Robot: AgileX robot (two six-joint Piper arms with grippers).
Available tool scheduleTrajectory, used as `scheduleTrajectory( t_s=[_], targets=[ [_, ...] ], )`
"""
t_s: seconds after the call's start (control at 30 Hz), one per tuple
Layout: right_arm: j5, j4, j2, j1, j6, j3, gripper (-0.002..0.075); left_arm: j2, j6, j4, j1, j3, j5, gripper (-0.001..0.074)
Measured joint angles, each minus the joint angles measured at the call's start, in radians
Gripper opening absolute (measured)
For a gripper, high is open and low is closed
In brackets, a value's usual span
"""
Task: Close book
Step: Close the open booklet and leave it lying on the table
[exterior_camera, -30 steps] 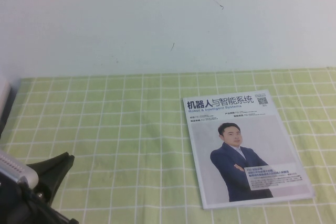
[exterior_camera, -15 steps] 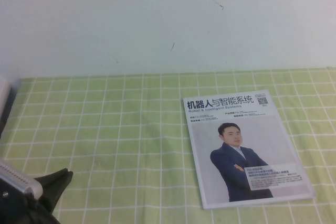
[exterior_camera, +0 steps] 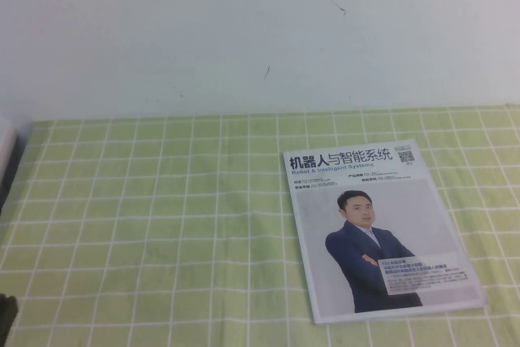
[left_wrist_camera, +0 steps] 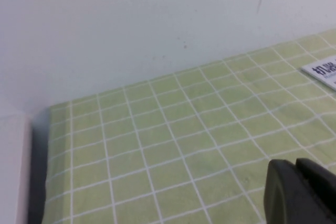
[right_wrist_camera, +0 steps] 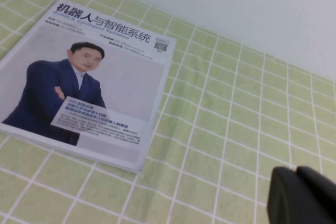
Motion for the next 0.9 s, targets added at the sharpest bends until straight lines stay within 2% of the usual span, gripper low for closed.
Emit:
scheduleTrajectory(
  t_s=[0.2, 0.37, 0.47, 0.57, 0.77, 0.9],
  targets=[
    [0.0, 0.0, 0.0, 0.0, 0.0, 0.0, -0.0003, -0.234, -0.157, 0.0, 0.098, 0.125, 0.038, -0.0002],
    [-0.001, 0.0, 0.0, 0.0, 0.0, 0.0, -0.0003, -0.251, -0.201, -0.048, 0.127, 0.125, 0.199, -0.0002],
    [-0.001, 0.0, 0.0, 0.0, 0.0, 0.0, -0.0003, -0.252, -0.19, -0.081, 0.126, 0.123, 0.236, -0.0002],
    [-0.001, 0.002, 0.0, 0.0, 0.0, 0.0, -0.0003, -0.252, -0.141, -0.087, 0.126, 0.119, 0.243, -0.0002],
    [-0.001, 0.002, 0.0, 0.0, 0.0, 0.0, -0.0003, -0.254, 0.078, -0.125, 0.126, 0.119, 0.244, -0.0002],
    [-0.001, 0.002, 0.0, 0.0, 0.0, 0.0, -0.0003, -0.254, 0.156, -0.19, 0.157, 0.119, 0.244, -0.0002]
  ],
)
